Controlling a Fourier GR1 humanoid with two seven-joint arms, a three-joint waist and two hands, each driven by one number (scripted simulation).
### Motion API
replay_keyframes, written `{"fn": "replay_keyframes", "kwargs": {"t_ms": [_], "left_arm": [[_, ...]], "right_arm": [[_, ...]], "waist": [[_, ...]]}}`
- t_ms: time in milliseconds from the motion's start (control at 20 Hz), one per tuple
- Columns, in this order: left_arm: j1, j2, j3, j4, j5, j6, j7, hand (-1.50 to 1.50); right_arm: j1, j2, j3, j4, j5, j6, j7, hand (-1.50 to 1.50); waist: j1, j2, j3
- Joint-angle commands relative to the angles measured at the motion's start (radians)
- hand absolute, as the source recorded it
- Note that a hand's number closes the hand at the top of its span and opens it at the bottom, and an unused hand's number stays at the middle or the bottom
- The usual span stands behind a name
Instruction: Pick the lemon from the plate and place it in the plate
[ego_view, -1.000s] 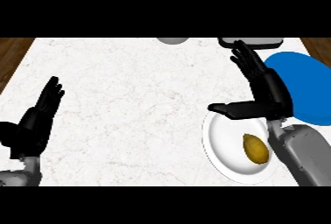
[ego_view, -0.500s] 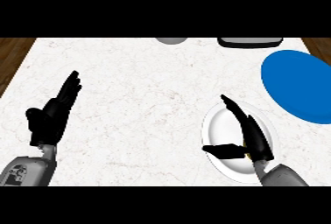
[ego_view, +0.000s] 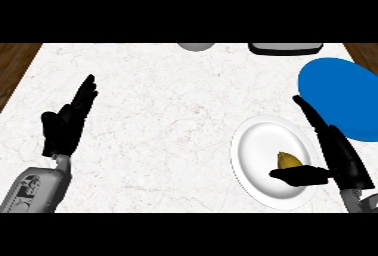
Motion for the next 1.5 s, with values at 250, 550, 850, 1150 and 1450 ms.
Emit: {"fn": "replay_keyframes", "kwargs": {"t_ms": [250, 550, 850, 1150, 1450], "left_arm": [[-0.003, -0.010, 0.004, 0.034, -0.013, -0.017, -0.021, 0.00], [-0.032, -0.023, 0.015, 0.035, -0.029, -0.024, -0.007, 0.00], [-0.013, -0.019, 0.065, 0.075, -0.035, -0.070, -0.061, 0.00], [0.022, -0.093, -0.003, -0.045, -0.095, -0.014, 0.031, 0.00], [-0.026, -0.066, 0.073, 0.037, -0.071, -0.076, -0.012, 0.00]], "right_arm": [[-0.047, -0.239, -0.035, -0.144, -0.140, 0.368, 0.358, -1.50], [-0.139, -0.209, -0.072, -0.073, -0.205, 0.551, 0.482, -1.50], [-0.128, -0.087, -0.115, 0.032, -0.124, 0.638, 0.436, -1.50], [-0.145, -0.038, -0.115, 0.069, -0.096, 0.746, 0.504, -1.50], [-0.030, 0.082, -0.065, 0.203, 0.093, 0.718, 0.329, -1.50]], "waist": [[0.008, 0.003, 0.000], [0.017, 0.005, 0.002], [0.018, 0.004, 0.002], [0.021, 0.002, 0.002], [0.016, 0.004, 0.002]]}}
